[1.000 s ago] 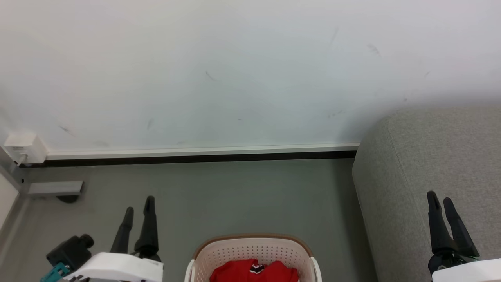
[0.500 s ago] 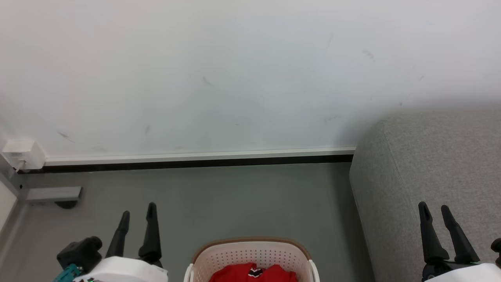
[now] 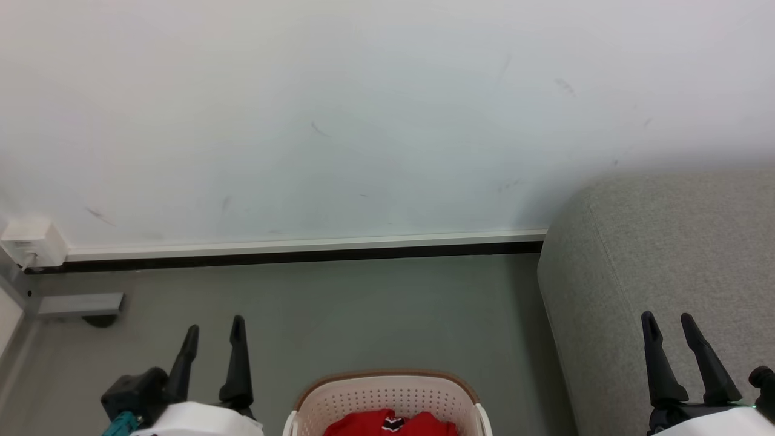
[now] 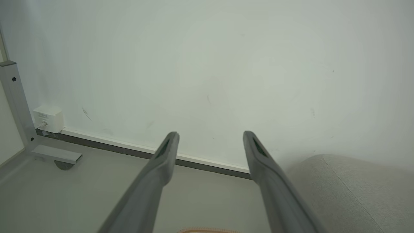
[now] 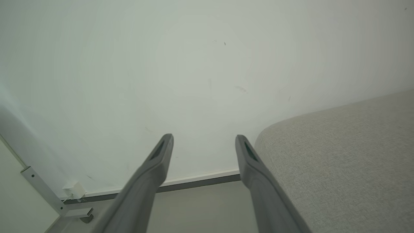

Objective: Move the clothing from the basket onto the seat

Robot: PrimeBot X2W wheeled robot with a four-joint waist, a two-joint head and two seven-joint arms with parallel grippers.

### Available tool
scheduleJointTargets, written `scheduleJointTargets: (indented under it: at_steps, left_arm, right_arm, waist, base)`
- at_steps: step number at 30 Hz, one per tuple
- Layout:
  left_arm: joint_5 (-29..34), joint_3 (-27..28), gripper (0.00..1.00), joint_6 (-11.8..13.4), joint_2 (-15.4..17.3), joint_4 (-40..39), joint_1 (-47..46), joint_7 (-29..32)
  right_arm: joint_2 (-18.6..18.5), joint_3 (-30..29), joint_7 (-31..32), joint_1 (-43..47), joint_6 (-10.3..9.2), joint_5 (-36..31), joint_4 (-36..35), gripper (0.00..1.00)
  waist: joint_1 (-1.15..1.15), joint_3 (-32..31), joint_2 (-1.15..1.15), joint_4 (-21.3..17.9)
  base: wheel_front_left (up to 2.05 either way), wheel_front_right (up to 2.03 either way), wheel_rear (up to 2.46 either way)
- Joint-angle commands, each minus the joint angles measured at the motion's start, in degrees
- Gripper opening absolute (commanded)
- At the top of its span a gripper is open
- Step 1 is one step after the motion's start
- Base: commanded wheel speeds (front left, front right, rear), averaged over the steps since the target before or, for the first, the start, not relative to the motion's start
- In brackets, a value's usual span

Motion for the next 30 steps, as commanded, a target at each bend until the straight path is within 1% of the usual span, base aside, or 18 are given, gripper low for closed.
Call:
scheduleJointTargets:
  at_steps: [1,16,30]
  left_arm:
    - [2.3,0.0,1.00,0.0,0.5,-0.3,0.1,-0.7]
    - [9.4,-0.5,1.00,0.6,-0.1,0.0,0.4,-2.6]
    - [15.2,-0.3,1.00,0.8,-0.5,-0.2,0.6,-4.0]
  right_arm:
    - [-0.1,-0.4,-0.3,-0.4,-0.08,-2.1,0.0,1.00]
    - [0.9,-1.5,-0.5,-0.4,-0.10,-9.3,1.1,1.00]
    - [1.4,-1.9,-0.8,-0.3,-0.11,-14.5,1.3,1.00]
  waist:
    - [0.00,-0.1,0.00,0.0]
    - [0.00,-0.3,0.00,0.0]
    - [0.00,-0.3,0.00,-0.2]
  base:
    - [0.00,0.00,0.00]
    - [0.00,0.00,0.00]
    - [0.00,0.00,0.00]
